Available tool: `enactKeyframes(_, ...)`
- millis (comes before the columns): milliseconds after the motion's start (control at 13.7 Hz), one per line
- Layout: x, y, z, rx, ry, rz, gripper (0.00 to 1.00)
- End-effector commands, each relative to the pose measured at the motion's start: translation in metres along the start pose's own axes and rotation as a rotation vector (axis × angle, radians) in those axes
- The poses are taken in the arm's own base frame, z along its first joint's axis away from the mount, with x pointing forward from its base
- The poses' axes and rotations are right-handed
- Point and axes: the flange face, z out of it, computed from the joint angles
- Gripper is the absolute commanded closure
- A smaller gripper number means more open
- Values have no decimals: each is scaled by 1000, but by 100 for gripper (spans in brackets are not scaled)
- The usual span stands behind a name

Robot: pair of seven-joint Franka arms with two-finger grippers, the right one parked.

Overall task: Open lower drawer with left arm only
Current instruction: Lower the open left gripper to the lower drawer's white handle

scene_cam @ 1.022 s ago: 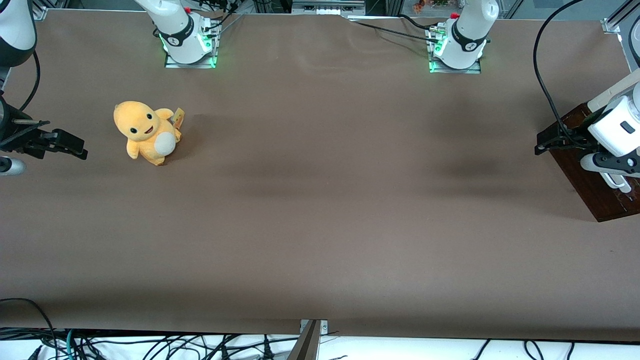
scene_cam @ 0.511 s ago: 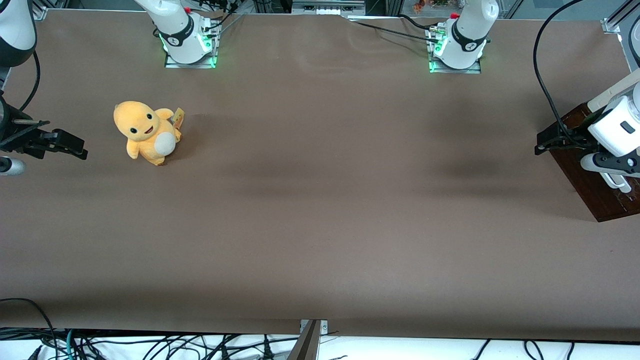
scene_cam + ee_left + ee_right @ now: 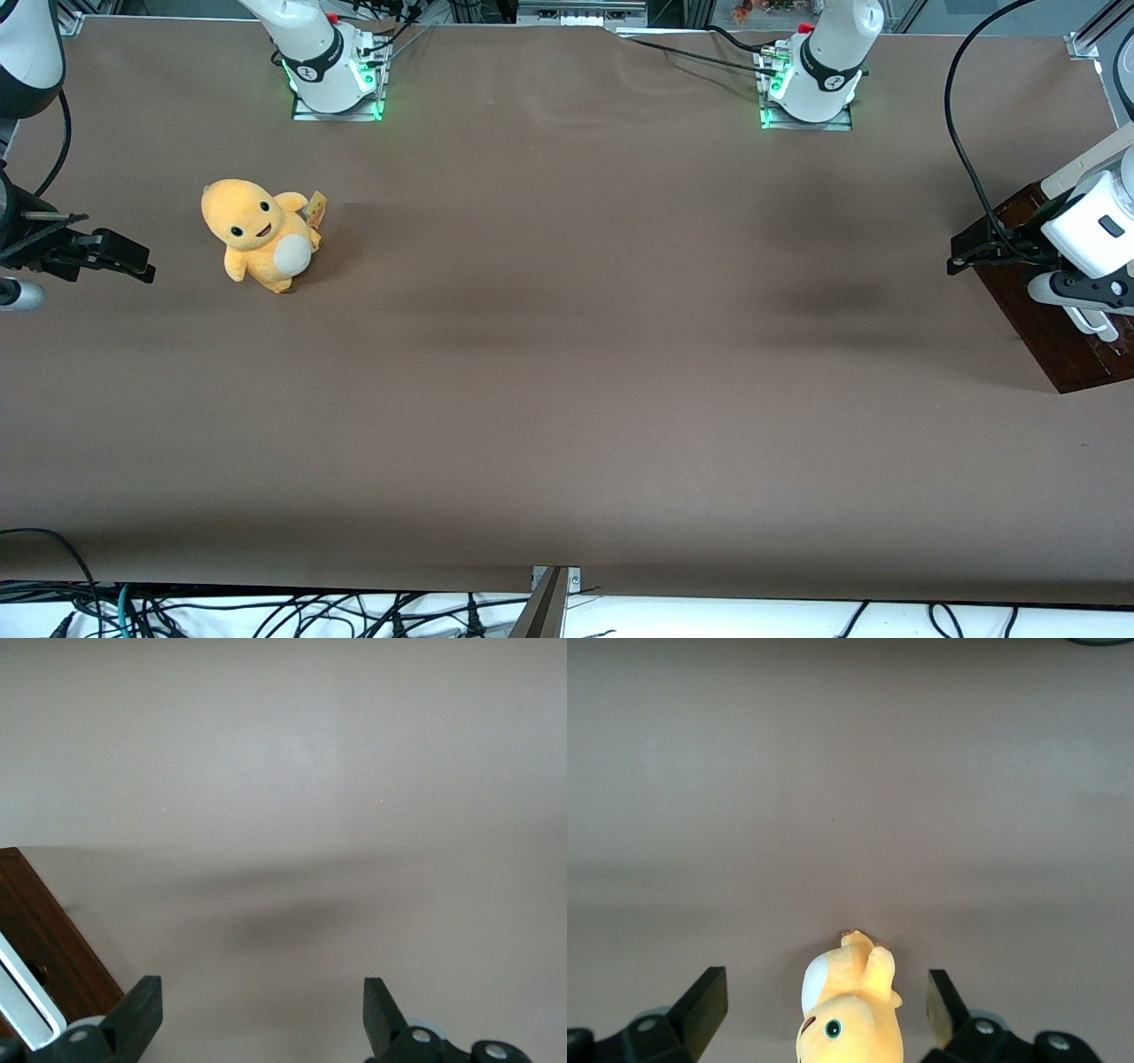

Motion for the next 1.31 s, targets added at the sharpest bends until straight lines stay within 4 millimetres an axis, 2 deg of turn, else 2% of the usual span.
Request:
enactKeyframes(0, 4, 1, -2, 13, -3, 3, 0)
enactKeyframes(73, 5, 1, 0, 12, -8, 3, 0)
enactKeyframes(219, 21, 0, 43, 6, -81, 6, 0)
enactKeyframes(365, 24, 9, 54, 40, -112, 27, 0)
enactKeyframes(438, 26, 10, 70, 73, -165, 37, 0)
enactKeyframes(511, 27, 9, 89, 129, -227, 30, 0)
enactKeyframes(730, 34, -17, 152, 366, -380, -61, 0)
enactKeyframes(949, 36, -42, 207, 624, -485, -155, 0)
enactKeyframes(1241, 35, -52, 279, 935, -571, -251, 0)
